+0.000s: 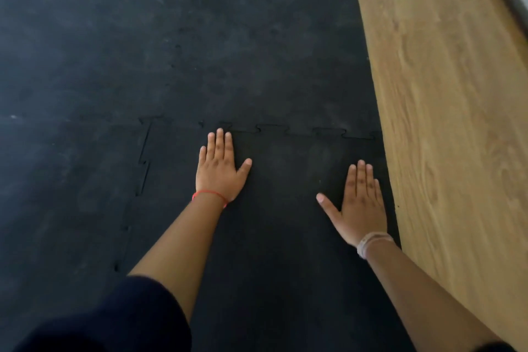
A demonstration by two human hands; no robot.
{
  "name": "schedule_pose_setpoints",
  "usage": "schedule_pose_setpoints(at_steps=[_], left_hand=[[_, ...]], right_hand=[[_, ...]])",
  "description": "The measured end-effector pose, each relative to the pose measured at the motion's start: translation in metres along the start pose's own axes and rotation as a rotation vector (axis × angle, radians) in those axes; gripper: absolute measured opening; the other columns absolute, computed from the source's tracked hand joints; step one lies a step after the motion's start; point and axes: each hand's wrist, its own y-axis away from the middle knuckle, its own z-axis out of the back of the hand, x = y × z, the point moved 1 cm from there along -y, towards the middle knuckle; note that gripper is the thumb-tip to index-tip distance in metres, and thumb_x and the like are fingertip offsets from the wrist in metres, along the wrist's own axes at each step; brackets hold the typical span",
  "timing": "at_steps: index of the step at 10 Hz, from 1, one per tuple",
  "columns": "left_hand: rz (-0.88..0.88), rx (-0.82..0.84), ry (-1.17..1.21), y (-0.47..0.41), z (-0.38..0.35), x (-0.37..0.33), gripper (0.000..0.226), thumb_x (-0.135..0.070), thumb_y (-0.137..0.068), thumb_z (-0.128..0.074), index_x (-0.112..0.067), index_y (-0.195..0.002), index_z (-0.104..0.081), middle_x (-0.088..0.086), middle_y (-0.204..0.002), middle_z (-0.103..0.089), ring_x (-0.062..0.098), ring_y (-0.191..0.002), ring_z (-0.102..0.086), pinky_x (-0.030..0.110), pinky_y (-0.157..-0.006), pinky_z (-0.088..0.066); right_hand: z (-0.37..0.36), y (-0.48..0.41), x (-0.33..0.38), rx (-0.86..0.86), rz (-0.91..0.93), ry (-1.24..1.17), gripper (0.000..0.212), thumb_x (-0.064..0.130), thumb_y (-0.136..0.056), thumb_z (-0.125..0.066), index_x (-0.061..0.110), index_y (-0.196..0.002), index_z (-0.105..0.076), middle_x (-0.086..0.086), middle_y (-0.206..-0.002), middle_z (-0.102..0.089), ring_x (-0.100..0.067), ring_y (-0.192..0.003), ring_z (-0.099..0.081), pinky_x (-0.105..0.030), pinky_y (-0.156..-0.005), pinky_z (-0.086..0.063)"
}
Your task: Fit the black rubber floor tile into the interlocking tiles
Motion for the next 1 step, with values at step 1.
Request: schedule_pose_setpoints(at_steps=[1], left_hand=[[-0.009, -0.068, 0.051, 0.0382, 0.013, 0.0099, 0.066, -0.044, -0.095, -0.024, -0.006, -0.143, -0.001, 0.009, -0.154, 0.003, 0.019, -0.139, 0.008, 0.031, -0.111, 0.005]], right_hand=[[0.0125, 0.0068, 0.0034, 0.026, -0.045, 0.001, 0.095, 0.072, -0.079, 0.001, 0.002, -0.142, 0.012, -0.017, -0.153, 0.013, -0.027, -0.14, 0.014, -0.039, -0.115, 0.003]])
